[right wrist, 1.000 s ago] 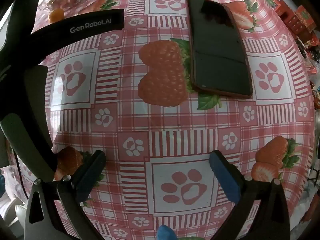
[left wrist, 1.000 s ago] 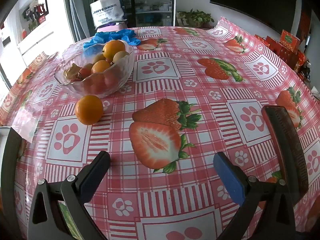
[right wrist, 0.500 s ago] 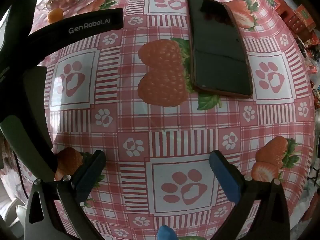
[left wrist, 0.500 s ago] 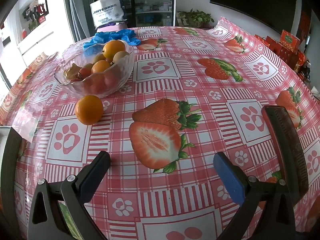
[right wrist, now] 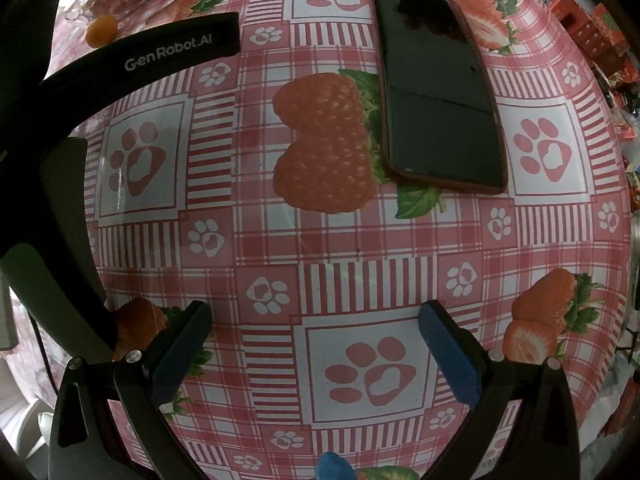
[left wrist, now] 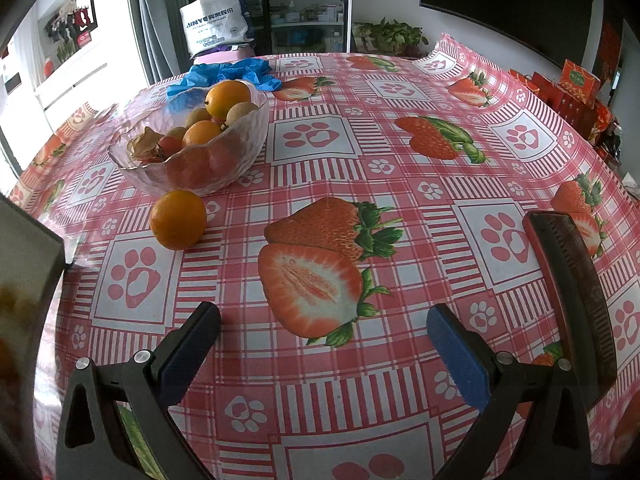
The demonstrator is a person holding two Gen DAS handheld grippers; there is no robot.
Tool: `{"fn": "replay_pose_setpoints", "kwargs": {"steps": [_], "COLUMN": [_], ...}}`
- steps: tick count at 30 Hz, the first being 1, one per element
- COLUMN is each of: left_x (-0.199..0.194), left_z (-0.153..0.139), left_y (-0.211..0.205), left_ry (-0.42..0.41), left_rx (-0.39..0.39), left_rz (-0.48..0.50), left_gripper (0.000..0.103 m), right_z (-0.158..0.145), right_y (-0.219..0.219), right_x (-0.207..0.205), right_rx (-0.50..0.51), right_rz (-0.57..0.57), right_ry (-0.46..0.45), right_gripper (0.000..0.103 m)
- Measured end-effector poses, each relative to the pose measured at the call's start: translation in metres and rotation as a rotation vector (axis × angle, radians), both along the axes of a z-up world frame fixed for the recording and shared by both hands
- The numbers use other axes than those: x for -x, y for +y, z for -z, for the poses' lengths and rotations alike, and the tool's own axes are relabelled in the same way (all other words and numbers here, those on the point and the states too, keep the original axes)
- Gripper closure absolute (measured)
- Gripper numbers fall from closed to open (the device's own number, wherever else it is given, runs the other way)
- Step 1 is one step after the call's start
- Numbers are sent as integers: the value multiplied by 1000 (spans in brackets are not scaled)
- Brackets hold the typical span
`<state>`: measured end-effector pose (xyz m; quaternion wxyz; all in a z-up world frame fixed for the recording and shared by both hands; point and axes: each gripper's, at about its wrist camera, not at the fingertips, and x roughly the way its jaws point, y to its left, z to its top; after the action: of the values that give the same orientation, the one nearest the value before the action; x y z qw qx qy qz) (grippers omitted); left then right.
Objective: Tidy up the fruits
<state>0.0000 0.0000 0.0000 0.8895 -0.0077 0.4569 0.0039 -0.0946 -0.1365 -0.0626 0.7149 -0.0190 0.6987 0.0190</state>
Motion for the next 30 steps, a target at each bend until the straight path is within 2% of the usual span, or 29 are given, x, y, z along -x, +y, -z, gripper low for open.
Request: {"fn": "replay_pose_setpoints", "kwargs": {"steps": [30], "left_x": [0], "left_z": [0], "left_y": [0], "left_ry": [0], "left_rx": [0], "left_rz": [0], "left_gripper": [0], "right_z": [0], "right_y": [0], "right_x": [1], "right_rx": [0], "right_rz": [0], "right_ry": [4], "right_gripper": [0]}}
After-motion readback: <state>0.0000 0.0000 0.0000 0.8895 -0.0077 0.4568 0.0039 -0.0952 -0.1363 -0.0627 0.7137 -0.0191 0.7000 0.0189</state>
